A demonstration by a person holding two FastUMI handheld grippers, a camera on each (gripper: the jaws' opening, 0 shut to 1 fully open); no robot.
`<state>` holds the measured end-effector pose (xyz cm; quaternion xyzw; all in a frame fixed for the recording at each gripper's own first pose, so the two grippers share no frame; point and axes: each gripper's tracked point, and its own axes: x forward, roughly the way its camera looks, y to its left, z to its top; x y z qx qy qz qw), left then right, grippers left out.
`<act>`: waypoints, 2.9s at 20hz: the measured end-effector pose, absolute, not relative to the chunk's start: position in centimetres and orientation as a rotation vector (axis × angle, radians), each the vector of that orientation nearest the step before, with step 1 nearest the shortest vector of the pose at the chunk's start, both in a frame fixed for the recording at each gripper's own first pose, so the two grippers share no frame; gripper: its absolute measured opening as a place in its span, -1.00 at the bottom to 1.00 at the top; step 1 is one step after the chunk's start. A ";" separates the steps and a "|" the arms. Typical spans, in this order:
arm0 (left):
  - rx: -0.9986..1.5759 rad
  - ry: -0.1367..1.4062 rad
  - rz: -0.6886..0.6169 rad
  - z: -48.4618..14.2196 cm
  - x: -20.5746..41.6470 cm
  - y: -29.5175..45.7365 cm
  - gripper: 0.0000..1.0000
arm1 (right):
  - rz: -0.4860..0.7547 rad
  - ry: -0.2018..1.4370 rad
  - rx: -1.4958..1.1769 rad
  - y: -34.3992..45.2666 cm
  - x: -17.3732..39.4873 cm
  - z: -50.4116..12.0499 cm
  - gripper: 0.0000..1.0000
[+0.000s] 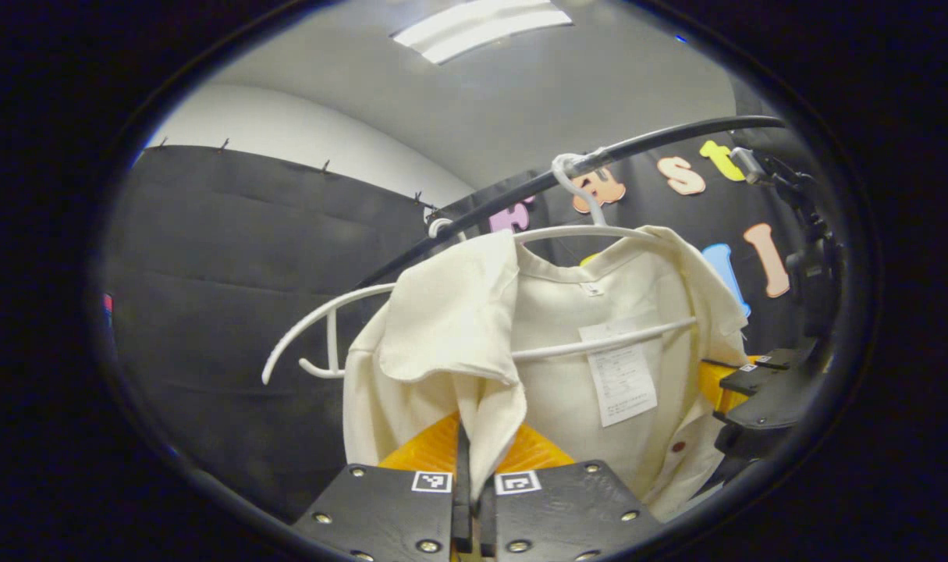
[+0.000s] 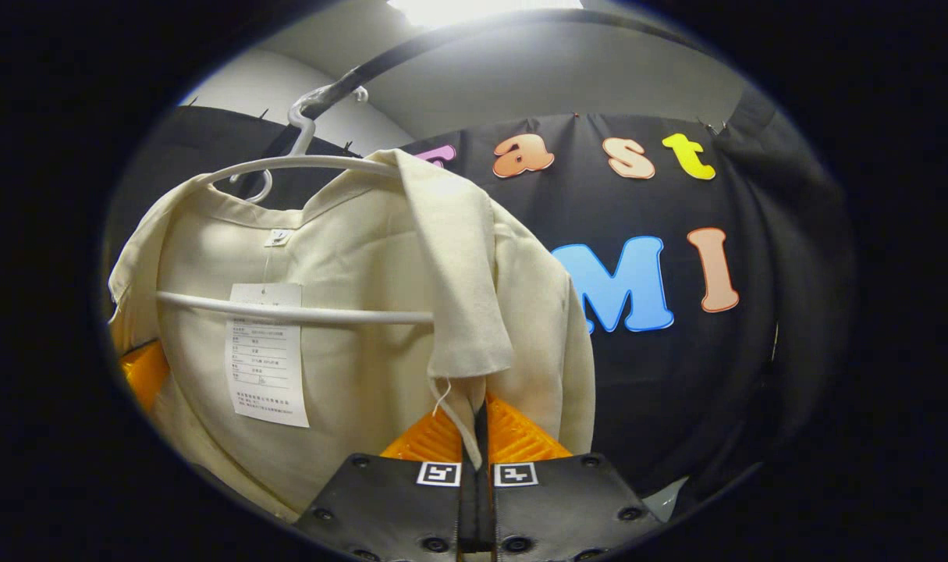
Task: Grasp the clothes on the hanger with both hands and then place them into the laundry hamper below.
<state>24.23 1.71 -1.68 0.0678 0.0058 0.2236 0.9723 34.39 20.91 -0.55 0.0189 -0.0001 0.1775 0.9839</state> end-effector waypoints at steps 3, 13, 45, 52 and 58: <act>0.171 -0.007 0.463 -0.8 23.5 1.8 -0.94 | 0.300 -0.054 0.008 19.1 34.7 0.8 -0.98; 0.263 -0.069 0.473 3.6 20.5 3.7 -0.94 | 0.155 -0.188 -0.050 13.8 35.7 4.6 -0.98; 0.299 -0.048 0.548 2.8 23.3 11.9 -0.97 | 0.189 -0.131 -0.044 13.2 44.1 2.7 -0.99; 0.266 -0.023 0.527 1.5 23.4 11.6 -0.96 | 0.253 -0.015 0.053 14.5 46.1 0.4 -0.97; 0.279 0.013 0.502 -0.8 24.0 9.8 -0.97 | 0.275 0.055 0.065 14.5 44.9 -2.7 -0.98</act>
